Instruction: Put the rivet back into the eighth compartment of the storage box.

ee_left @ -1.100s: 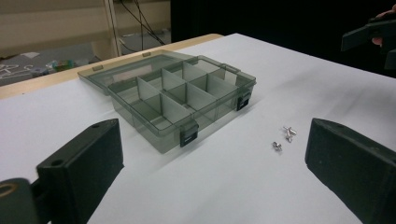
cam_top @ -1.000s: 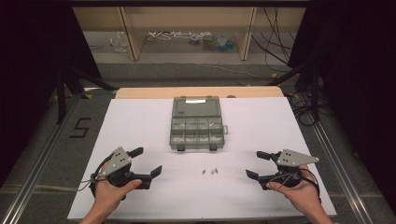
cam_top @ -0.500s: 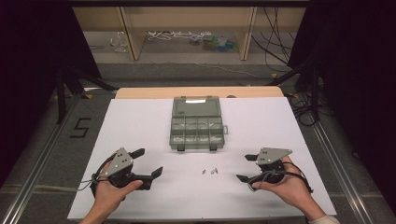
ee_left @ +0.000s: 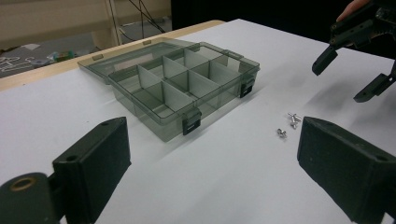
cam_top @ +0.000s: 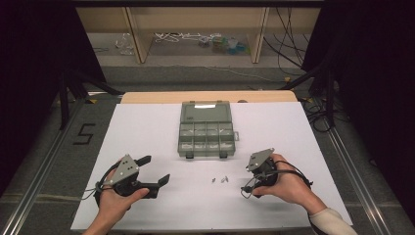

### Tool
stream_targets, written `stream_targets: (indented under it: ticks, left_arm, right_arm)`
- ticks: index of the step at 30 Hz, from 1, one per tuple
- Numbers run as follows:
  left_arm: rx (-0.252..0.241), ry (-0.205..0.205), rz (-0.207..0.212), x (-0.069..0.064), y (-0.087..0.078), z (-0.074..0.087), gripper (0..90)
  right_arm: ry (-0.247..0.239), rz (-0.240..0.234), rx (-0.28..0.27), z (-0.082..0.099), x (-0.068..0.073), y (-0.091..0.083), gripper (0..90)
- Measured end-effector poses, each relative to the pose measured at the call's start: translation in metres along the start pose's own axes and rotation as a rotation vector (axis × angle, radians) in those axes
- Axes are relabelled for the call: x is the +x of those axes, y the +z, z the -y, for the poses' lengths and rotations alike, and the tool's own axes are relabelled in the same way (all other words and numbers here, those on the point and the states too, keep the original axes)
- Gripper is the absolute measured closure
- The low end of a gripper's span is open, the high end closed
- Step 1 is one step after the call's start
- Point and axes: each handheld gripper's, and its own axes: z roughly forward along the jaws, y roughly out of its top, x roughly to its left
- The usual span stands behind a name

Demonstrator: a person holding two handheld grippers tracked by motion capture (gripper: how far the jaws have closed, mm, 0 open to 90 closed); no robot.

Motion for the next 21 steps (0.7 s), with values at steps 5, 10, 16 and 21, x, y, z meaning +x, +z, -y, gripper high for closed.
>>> stream_targets:
  ticks: [5, 10, 16, 21]
  left_arm:
    - [0.000, -0.006, -0.009, 0.000, -0.001, 0.000, 10.4]
    - [-0.007, -0.010, -0.010, 0.000, -0.001, 0.000, 11.0]
    - [-0.008, -0.009, -0.010, 0.001, -0.001, 0.000, 11.2]
    - [-0.019, -0.012, -0.006, 0.002, -0.001, 0.000, 11.6]
  right_arm:
    - [-0.024, -0.027, 0.059, -0.009, -0.003, 0.006, 26.8]
    - [-0.062, -0.055, 0.128, -0.021, -0.004, 0.012, 25.2]
    - [-0.109, -0.054, 0.169, -0.037, -0.006, 0.022, 25.4]
    - [-0.128, -0.056, 0.179, -0.045, -0.007, 0.030, 27.0]
